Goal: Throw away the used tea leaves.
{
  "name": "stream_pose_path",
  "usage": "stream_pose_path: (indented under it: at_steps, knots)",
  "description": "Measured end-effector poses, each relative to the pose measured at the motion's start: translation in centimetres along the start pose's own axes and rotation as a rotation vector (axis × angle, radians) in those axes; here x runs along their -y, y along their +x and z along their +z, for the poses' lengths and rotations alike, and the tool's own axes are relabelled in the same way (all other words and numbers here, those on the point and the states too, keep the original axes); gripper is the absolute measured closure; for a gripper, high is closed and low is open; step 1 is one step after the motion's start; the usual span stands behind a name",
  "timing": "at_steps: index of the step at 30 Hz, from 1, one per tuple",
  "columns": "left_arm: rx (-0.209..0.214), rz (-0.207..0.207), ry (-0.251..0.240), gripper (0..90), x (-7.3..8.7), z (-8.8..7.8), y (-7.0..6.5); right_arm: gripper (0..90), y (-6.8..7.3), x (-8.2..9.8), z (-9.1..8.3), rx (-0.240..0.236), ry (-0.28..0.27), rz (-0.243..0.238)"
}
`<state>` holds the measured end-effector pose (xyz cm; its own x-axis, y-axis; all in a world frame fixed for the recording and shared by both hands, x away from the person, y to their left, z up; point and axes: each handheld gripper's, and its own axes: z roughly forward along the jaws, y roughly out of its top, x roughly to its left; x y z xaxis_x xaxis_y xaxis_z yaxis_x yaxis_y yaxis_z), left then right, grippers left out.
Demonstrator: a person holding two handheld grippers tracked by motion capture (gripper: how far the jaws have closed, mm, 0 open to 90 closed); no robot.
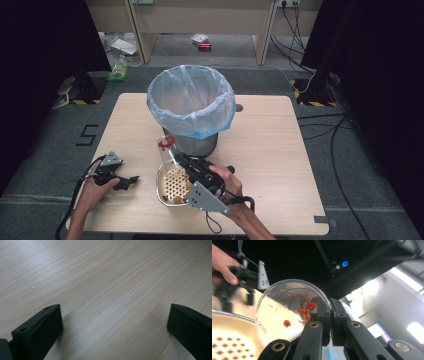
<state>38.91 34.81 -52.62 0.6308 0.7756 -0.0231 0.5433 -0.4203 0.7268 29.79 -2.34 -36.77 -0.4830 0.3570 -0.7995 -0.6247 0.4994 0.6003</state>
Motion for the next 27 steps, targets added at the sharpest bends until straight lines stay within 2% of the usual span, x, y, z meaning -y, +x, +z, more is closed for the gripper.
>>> stream_pose_path:
  at_steps: [3, 5, 8, 9, 13, 19, 20, 23, 27]
  knots:
    - [0.0, 0.0, 0.0, 0.0, 0.0, 0.0, 0.0, 87.6, -0.6, 0.0, 0.1, -0.039, 0.03, 0.103]
    - [-0.001, 0.0, -0.001, 0.0, 0.0, 0.0, 0.0, 87.7, -1.0, 0.1, 0.0, -0.05, 0.038, 0.146]
    - [0.0, 0.0, 0.0, 0.0, 0.0, 0.0, 0.0, 87.6, -1.3, 0.1, 0.0, -0.07, 0.056, 0.183]
    - [0.0, 0.0, 0.001, 0.0, 0.0, 0.0, 0.0, 87.6, -1.4, 0.1, 0.0, -0.095, 0.072, 0.21]
    - [0.0, 0.0, 0.001, 0.0, 0.0, 0.0, 0.0, 87.6, -2.0, -0.2, 0.0, -0.128, 0.077, 0.274]
    - [0.0, 0.0, -0.001, 0.0, 0.0, 0.0, 0.0, 87.5, -2.7, -0.3, 0.0, -0.145, 0.09, 0.33]
    - [0.0, 0.0, -0.001, 0.0, 0.0, 0.0, 0.0, 87.5, -3.1, -0.4, 0.0, -0.153, 0.085, 0.364]
    - [0.0, 0.0, -0.001, 0.0, 0.0, 0.0, 0.0, 87.5, -3.4, -0.4, -0.1, -0.159, 0.085, 0.386]
    - [0.0, 0.0, 0.001, 0.0, 0.0, 0.0, 0.0, 87.4, -4.5, -0.5, -0.3, -0.168, 0.074, 0.446]
